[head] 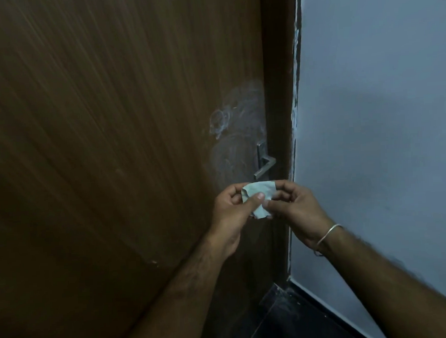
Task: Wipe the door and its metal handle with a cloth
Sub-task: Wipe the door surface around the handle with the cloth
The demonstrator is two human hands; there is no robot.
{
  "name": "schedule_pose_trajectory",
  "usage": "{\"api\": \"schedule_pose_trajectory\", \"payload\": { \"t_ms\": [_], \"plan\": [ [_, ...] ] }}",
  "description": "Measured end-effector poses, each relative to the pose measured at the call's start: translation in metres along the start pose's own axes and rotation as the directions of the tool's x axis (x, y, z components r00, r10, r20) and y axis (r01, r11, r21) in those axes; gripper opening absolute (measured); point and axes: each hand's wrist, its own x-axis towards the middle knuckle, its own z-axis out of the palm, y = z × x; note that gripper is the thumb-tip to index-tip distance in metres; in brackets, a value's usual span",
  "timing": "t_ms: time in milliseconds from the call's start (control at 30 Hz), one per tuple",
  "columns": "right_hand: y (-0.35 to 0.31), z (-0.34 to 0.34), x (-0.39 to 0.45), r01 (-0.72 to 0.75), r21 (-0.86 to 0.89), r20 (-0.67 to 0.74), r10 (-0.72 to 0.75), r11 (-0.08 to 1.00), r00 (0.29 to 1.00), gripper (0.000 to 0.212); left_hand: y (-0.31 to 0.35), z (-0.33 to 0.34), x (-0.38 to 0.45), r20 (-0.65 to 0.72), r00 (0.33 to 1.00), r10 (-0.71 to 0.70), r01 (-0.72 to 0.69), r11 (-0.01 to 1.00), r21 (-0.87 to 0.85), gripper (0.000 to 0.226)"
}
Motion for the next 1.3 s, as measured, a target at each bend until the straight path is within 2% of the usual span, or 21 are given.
{"api": "schedule_pose_trajectory", "payload": {
  "t_ms": [133, 267, 367, 500, 633, 700, 800, 867, 933, 967, 1000, 1067, 1100, 1167, 1200, 1267, 1300],
  "plan": [
    [0.013, 0.000, 0.002, -0.113, 0.070, 0.013, 0.112, 0.991, 0.994, 0.037, -0.009, -0.008, 0.008, -0.005, 0.998, -0.059, 0.060, 0.997, 0.053, 0.018],
    [0.018, 0.003, 0.014, -0.223, 0.171, 0.024, 0.223, 0.960, 0.975, 0.023, -0.015, -0.007, 0.018, -0.043, 0.987, -0.155, 0.152, 0.986, -0.071, 0.014],
    [0.016, 0.004, 0.027, -0.267, 0.218, 0.041, 0.265, 0.939, 0.963, 0.021, -0.011, -0.005, 0.028, -0.079, 0.978, -0.195, 0.183, 0.973, -0.138, 0.017],
    [0.008, -0.003, 0.047, -0.259, 0.223, 0.024, 0.260, 0.940, 0.965, 0.023, -0.002, 0.002, 0.044, -0.109, 0.978, -0.177, 0.161, 0.976, -0.144, 0.020],
    [-0.009, -0.014, 0.070, -0.251, 0.233, 0.143, 0.222, 0.939, 0.964, 0.034, 0.009, 0.013, 0.061, -0.165, 0.982, -0.096, 0.093, 0.995, -0.023, 0.019],
    [-0.016, -0.017, 0.083, -0.266, 0.235, 0.168, 0.230, 0.935, 0.959, 0.032, 0.013, 0.019, 0.070, -0.210, 0.975, -0.069, 0.071, 0.997, -0.001, 0.021],
    [-0.021, -0.019, 0.102, -0.321, 0.335, 0.190, 0.271, 0.886, 0.944, 0.026, 0.019, 0.027, 0.079, -0.256, 0.966, -0.037, 0.055, 0.996, 0.064, 0.022],
    [-0.026, -0.019, 0.112, -0.348, 0.370, 0.197, 0.294, 0.861, 0.936, 0.026, 0.024, 0.032, 0.086, -0.299, 0.954, 0.026, 0.029, 0.983, 0.180, 0.016],
    [-0.031, -0.018, 0.124, -0.367, 0.387, 0.169, 0.326, 0.846, 0.930, 0.024, 0.036, 0.036, 0.096, -0.330, 0.935, 0.129, 0.008, 0.924, 0.383, 0.010],
    [-0.034, -0.018, 0.129, -0.373, 0.407, 0.145, 0.344, 0.834, 0.928, 0.022, 0.044, 0.036, 0.100, -0.316, 0.927, 0.201, -0.007, 0.853, 0.522, 0.009],
    [-0.038, -0.021, 0.137, -0.377, 0.439, 0.129, 0.358, 0.816, 0.925, 0.020, 0.054, 0.040, 0.106, -0.277, 0.918, 0.286, -0.028, 0.741, 0.671, 0.008],
    [-0.047, -0.020, 0.147, -0.365, 0.505, 0.100, 0.368, 0.782, 0.925, 0.015, 0.079, 0.040, 0.111, -0.114, 0.901, 0.419, -0.080, 0.419, 0.904, 0.011],
    [-0.050, -0.018, 0.151, -0.338, 0.519, 0.068, 0.356, 0.785, 0.932, 0.013, 0.094, 0.036, 0.111, 0.008, 0.882, 0.471, -0.123, 0.214, 0.969, 0.014],
    [-0.057, -0.019, 0.164, -0.243, 0.494, -0.036, 0.299, 0.835, 0.954, 0.015, 0.124, 0.031, 0.118, 0.286, 0.799, 0.530, -0.199, -0.216, 0.956, 0.025],
    [-0.060, -0.020, 0.171, -0.185, 0.449, -0.113, 0.261, 0.874, 0.959, 0.019, 0.140, 0.029, 0.123, 0.397, 0.758, 0.518, -0.207, -0.386, 0.899, 0.032],
    [-0.066, -0.018, 0.187, -0.054, 0.288, -0.303, 0.144, 0.956, 0.942, 0.026, 0.170, 0.026, 0.134, 0.526, 0.708, 0.471, -0.154, -0.624, 0.766, 0.045],
    [-0.071, -0.015, 0.193, 0.023, 0.185, -0.391, 0.052, 0.983, 0.919, 0.027, 0.181, 0.024, 0.139, 0.553, 0.696, 0.458, -0.112, -0.691, 0.714, 0.050]
  ]
}}
